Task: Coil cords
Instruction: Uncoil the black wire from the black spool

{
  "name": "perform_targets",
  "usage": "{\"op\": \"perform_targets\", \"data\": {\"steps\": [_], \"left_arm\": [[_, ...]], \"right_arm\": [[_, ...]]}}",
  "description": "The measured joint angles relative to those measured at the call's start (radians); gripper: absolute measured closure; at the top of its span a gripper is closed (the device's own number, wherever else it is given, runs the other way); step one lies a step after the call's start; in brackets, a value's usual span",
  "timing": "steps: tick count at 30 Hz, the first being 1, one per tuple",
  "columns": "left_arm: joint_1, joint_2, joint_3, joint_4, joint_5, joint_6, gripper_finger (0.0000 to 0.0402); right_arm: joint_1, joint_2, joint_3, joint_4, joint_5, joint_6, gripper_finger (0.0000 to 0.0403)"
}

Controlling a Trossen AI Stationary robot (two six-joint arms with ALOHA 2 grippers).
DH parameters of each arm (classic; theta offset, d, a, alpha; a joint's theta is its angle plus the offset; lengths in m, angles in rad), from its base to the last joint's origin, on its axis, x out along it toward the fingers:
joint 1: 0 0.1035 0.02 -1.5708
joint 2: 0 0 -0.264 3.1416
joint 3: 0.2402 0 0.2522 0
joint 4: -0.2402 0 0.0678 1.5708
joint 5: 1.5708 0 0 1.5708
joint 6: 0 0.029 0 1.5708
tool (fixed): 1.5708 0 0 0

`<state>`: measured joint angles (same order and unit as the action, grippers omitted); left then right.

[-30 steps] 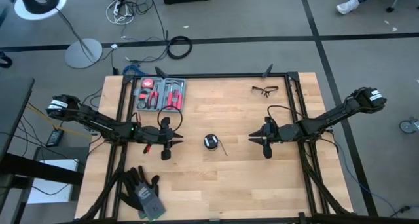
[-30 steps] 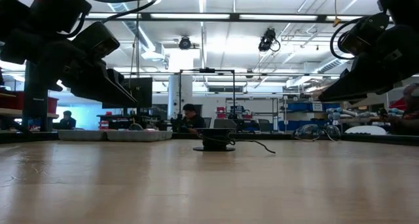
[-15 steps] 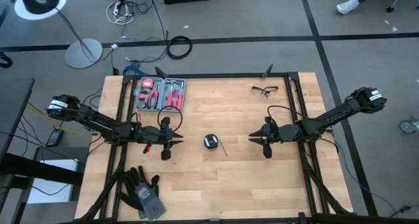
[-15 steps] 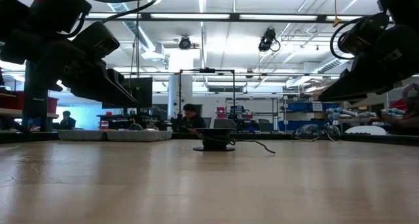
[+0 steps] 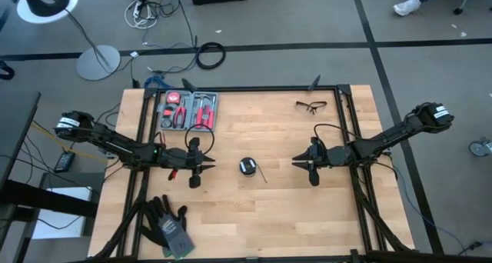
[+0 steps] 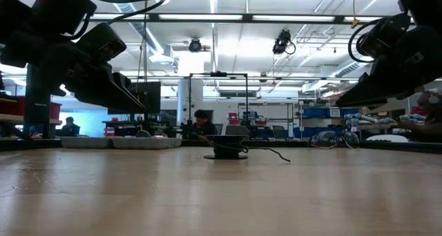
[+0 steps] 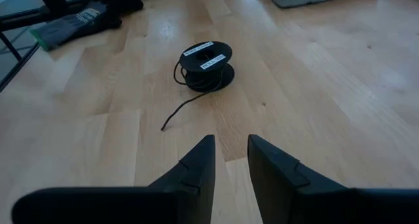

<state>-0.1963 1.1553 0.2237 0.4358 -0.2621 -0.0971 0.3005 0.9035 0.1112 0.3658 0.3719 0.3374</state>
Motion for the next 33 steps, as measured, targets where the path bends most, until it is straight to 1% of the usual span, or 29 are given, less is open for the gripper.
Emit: {"op": "perform_targets", "data": {"steps": [18, 24, 33], "left_arm": [[0.0, 0.0, 0.0, -0.001, 0.0, 0.0, 0.031], [0.0, 0.0, 0.0, -0.001, 0.0, 0.038, 0.031], [0.0, 0.0, 0.0, -0.001, 0.0, 0.041, 0.031]], "right_arm": [[0.0, 0.0, 0.0, 0.0, 0.0, 0.0, 0.0312], [0.0, 0.0, 0.0, 0.0, 0.0, 0.0, 0.0312], [0.0, 0.0, 0.0, 0.0, 0.0, 0.0, 0.0312]]}}
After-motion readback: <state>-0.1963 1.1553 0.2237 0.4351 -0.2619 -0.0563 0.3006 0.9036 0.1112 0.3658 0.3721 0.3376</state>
